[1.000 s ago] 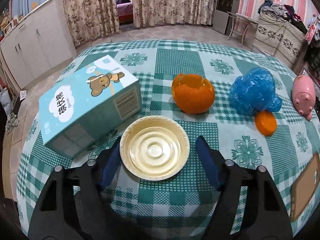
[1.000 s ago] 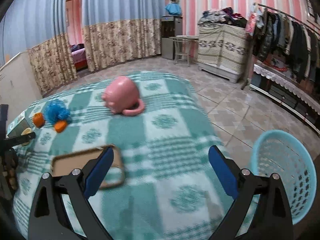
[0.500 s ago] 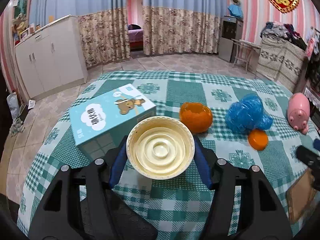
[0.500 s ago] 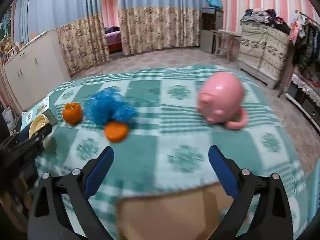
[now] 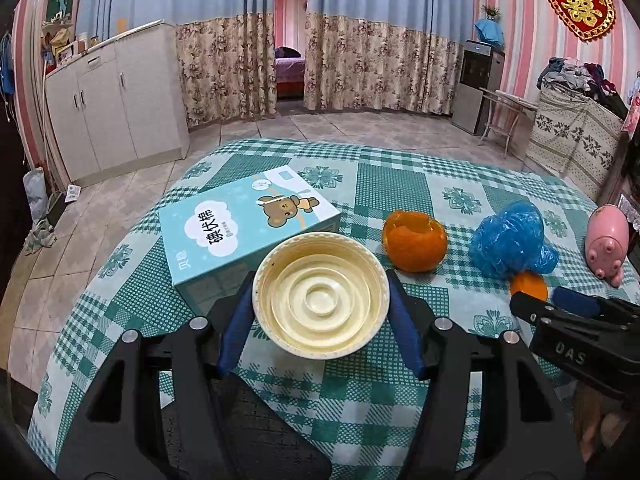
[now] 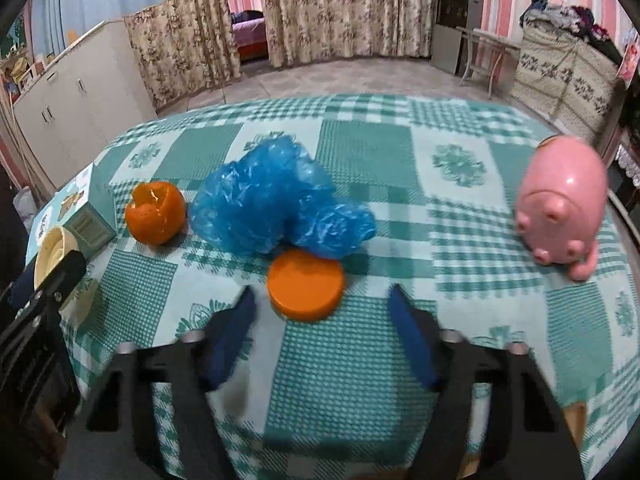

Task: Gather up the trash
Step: 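Grasp the cream round bowl with the left tool while the right tool grasps the orange lid, then carry the cream bowl and orange lid over the blue basket with both tools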

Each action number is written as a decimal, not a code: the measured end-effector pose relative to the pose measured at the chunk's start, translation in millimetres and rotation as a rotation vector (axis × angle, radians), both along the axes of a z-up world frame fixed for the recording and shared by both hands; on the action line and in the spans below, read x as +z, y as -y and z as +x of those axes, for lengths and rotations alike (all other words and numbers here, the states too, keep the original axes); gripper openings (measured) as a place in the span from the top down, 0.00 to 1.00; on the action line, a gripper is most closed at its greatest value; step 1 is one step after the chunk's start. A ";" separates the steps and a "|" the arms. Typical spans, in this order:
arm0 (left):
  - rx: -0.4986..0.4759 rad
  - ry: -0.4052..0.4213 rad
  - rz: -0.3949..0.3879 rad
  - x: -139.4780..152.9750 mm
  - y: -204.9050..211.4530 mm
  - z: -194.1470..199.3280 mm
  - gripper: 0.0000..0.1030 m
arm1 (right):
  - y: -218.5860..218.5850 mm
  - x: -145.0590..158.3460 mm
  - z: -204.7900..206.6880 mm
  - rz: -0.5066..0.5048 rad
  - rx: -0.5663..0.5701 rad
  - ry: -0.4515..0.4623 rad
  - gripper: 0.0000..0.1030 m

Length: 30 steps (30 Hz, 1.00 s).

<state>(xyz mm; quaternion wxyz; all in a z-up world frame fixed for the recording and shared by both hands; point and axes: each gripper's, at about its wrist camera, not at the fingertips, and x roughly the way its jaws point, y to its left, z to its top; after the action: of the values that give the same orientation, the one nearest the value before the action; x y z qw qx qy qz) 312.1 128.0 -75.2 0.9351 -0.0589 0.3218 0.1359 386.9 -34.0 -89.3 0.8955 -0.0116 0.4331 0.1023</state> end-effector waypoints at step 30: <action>-0.322 0.166 0.049 87.6 155.0 -37.2 0.41 | 294.2 108.3 -202.0 0.030 -0.389 0.275 0.62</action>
<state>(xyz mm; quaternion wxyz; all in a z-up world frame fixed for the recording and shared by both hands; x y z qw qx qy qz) 274.9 -27.0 12.4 0.9693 0.0050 0.2455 -0.0131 184.9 -328.2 19.0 0.9489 0.0716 0.2998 -0.0684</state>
